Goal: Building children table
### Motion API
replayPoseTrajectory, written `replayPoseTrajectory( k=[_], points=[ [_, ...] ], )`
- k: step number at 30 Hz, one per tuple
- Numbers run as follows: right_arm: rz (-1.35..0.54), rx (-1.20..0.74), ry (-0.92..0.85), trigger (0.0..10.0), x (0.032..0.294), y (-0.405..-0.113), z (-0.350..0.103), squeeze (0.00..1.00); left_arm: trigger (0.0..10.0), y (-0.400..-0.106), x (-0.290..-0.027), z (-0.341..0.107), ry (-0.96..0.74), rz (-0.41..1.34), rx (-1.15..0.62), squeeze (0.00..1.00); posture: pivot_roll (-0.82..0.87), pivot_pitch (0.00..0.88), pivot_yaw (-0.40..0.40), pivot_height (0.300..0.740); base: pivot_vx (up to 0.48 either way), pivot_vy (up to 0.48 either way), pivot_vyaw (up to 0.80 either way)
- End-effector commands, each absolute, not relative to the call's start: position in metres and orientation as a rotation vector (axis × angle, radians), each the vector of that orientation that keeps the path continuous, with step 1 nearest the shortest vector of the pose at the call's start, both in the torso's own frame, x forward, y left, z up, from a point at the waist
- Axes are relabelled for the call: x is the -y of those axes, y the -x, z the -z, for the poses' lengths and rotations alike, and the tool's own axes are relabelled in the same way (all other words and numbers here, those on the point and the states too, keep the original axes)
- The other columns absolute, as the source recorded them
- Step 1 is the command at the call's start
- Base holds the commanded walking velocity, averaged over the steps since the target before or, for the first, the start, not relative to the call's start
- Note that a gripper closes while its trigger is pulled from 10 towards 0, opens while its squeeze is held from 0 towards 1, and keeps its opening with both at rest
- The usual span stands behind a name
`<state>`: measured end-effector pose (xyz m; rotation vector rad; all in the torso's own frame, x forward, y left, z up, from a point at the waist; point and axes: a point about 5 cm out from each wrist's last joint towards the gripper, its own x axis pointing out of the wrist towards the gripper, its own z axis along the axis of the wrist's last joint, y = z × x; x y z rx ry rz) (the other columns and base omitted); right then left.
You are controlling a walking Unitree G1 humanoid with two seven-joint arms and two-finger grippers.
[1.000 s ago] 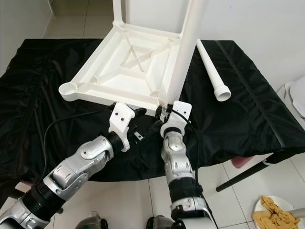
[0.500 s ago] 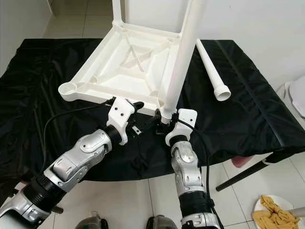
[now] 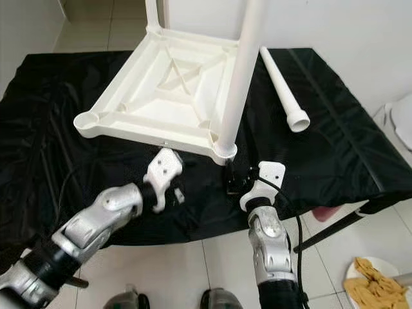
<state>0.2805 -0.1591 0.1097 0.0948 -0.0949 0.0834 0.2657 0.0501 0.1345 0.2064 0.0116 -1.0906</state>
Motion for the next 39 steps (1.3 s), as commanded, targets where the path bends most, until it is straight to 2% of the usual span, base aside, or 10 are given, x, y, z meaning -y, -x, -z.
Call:
replayPoseTrajectory(
  k=[1,6,11,13,21,30,33,39],
  points=[
    [-0.088,0.106,-0.103,10.0,0.159,-0.278,-0.111,0.0,10.0,-0.262,-0.056,-0.133,-0.214,1.133,-0.006,0.0,-0.03,0.083,0.017,0.74,0.0,0.0,0.0],
    [-0.093,0.121,-0.114,10.0,0.158,-0.279,-0.114,0.0,10.0,-0.269,-0.067,-0.131,-0.245,1.12,-0.018,0.0,-0.03,0.081,0.023,0.74,0.0,0.0,0.0],
    [-0.084,0.124,-0.108,10.0,0.162,-0.28,-0.113,0.0,10.0,-0.281,-0.095,-0.128,-0.316,1.118,-0.057,0.0,-0.03,0.075,0.035,0.74,0.0,0.0,0.0],
    [-0.083,0.123,-0.106,10.0,0.162,-0.28,-0.113,0.0,10.0,-0.281,-0.097,-0.127,-0.321,1.118,-0.06,0.0,-0.03,0.075,0.035,0.74,0.0,0.0,0.0],
    [-0.079,0.14,-0.096,10.0,0.168,-0.285,-0.117,0.0,10.0,-0.284,-0.136,-0.131,-0.397,1.21,-0.16,0.0,-0.02,0.071,0.047,0.74,0.0,0.0,0.0],
    [-0.089,0.147,-0.104,10.0,0.164,-0.288,-0.118,0.0,10.0,-0.314,-0.152,-0.141,-0.514,1.045,-0.109,0.0,-0.02,0.067,0.047,0.74,0.0,0.0,0.0],
    [-0.094,0.148,-0.109,10.0,0.161,-0.289,-0.118,0.0,10.0,-0.334,-0.154,-0.157,-0.543,0.916,-0.032,0.0,-0.01,0.066,0.044,0.74,0.0,0.0,0.0],
    [-0.127,0.145,-0.112,10.0,0.16,-0.288,-0.117,0.0,10.0,-0.358,-0.144,-0.182,-0.495,0.812,0.096,0.0,-0.02,0.067,0.031,0.74,0.0,0.0,0.0]
  ],
)
